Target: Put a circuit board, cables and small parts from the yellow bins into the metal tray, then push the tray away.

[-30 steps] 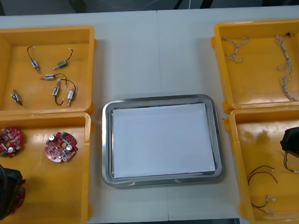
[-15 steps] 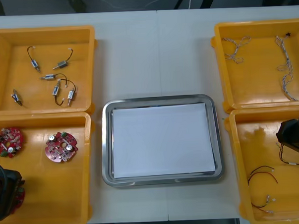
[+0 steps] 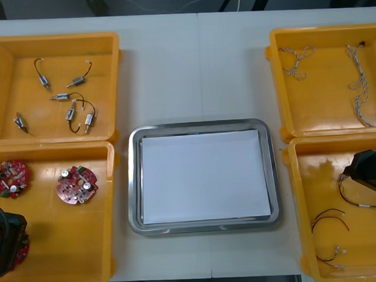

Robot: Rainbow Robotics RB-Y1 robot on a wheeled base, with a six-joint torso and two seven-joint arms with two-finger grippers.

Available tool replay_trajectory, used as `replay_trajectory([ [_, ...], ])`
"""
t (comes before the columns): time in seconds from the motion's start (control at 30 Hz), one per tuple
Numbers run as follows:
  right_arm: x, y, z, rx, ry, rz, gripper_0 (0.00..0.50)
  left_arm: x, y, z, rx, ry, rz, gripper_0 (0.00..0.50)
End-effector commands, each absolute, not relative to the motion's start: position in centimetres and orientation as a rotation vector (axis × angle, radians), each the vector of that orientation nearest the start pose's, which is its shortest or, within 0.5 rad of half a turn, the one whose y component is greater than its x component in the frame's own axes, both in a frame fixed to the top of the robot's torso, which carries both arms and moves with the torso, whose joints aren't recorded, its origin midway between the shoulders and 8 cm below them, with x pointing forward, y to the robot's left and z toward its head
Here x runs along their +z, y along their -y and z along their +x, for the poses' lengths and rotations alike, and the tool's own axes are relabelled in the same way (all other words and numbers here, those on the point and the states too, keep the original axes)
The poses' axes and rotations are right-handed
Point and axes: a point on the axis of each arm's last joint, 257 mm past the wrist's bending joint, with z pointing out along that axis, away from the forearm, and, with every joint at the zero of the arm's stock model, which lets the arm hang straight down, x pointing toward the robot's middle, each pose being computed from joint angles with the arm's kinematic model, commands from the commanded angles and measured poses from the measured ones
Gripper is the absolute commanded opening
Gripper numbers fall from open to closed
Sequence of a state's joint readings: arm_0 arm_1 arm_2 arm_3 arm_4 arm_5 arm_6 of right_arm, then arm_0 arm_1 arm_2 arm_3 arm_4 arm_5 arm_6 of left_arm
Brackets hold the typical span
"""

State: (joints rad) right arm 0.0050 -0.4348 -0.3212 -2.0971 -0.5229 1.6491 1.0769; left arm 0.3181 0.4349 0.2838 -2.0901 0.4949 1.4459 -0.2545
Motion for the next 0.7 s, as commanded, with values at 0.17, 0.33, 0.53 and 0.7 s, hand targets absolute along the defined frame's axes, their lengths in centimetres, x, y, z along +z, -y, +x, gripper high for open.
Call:
replay_trajectory([
  [0.17, -24.5, 37.5, 38.9, 0.197, -2.479, 0.716, 0.500, -35.2, -39.9, 30.0, -0.304, -2.106, -1.785, 0.000],
  [0.33, -23.9, 38.3, 39.0, 0.175, -2.477, 0.695, 0.500, -34.9, -40.2, 30.1, -0.305, -2.102, -1.782, 0.000],
  [0.53, -23.0, 40.2, 38.6, 0.184, -2.435, 0.766, 0.500, -33.7, -41.1, 29.9, -0.271, -2.116, -1.765, 0.000],
  [0.7, -23.0, 41.4, 37.6, 0.186, -2.433, 0.858, 0.500, -32.1, -41.9, 29.6, -0.233, -2.135, -1.755, 0.000],
])
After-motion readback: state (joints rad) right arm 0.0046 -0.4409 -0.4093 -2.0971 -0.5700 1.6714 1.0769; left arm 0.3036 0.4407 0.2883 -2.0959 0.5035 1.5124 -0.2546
